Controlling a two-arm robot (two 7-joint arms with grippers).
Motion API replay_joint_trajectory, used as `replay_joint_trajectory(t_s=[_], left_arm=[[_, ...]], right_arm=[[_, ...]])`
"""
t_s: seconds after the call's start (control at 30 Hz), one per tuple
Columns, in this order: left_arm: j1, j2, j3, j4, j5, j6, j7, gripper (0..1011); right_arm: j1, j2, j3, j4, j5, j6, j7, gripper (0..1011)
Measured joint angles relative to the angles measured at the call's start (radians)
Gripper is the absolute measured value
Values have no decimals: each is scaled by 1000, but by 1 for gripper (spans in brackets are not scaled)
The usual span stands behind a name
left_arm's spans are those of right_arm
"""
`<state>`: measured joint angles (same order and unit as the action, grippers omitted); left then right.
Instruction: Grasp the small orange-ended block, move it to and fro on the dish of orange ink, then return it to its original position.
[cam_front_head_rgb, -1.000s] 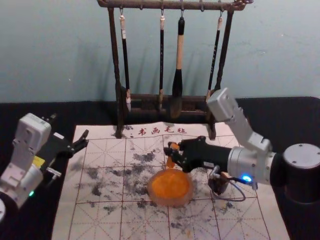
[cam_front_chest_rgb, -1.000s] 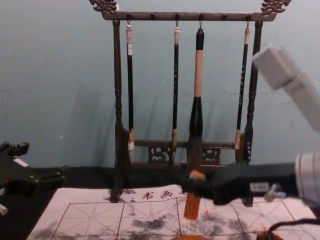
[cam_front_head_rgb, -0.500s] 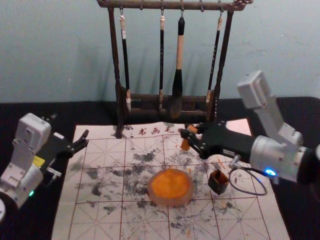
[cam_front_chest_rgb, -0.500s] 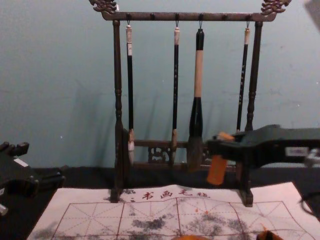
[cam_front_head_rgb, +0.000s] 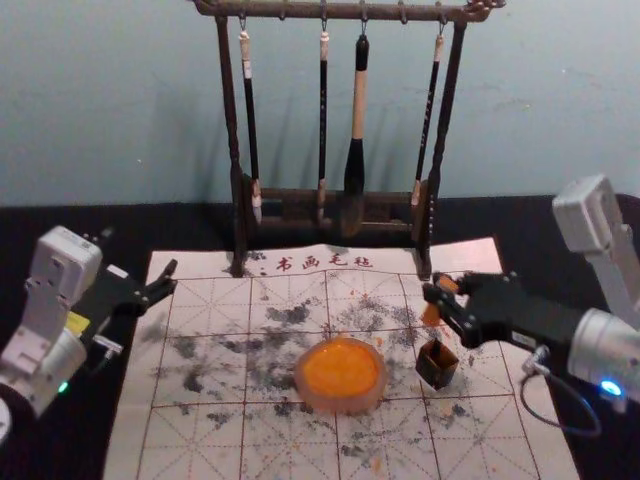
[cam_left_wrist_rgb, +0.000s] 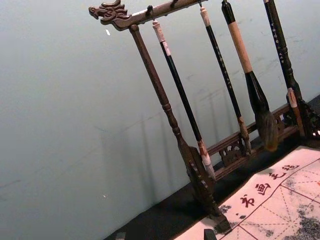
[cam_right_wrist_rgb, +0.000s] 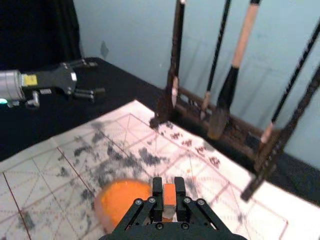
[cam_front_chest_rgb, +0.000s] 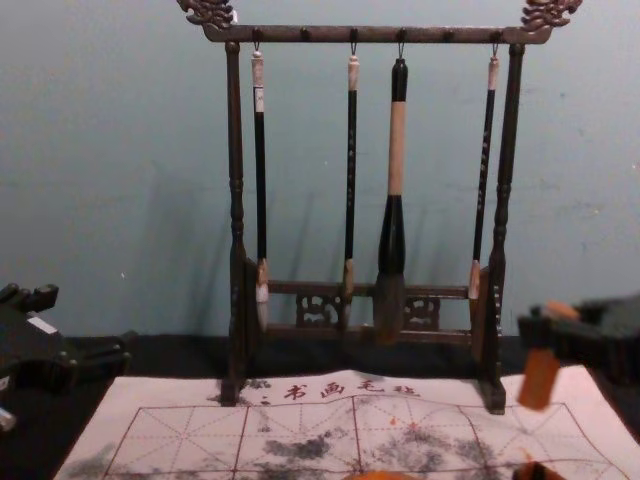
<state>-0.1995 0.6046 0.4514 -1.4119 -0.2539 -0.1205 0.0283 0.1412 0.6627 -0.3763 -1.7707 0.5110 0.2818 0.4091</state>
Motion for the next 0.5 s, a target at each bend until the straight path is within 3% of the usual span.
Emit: replay_joint_trajectory(t_s=[0.2,0.5], left_arm=[[0,0,0,0,0,0,0,1010],[0,0,0,0,0,0,0,1010]], right_arm=[[-41,5,11,8,-1,-5,-21,40],[-49,-18,5,46,-27,-1,-31,40]])
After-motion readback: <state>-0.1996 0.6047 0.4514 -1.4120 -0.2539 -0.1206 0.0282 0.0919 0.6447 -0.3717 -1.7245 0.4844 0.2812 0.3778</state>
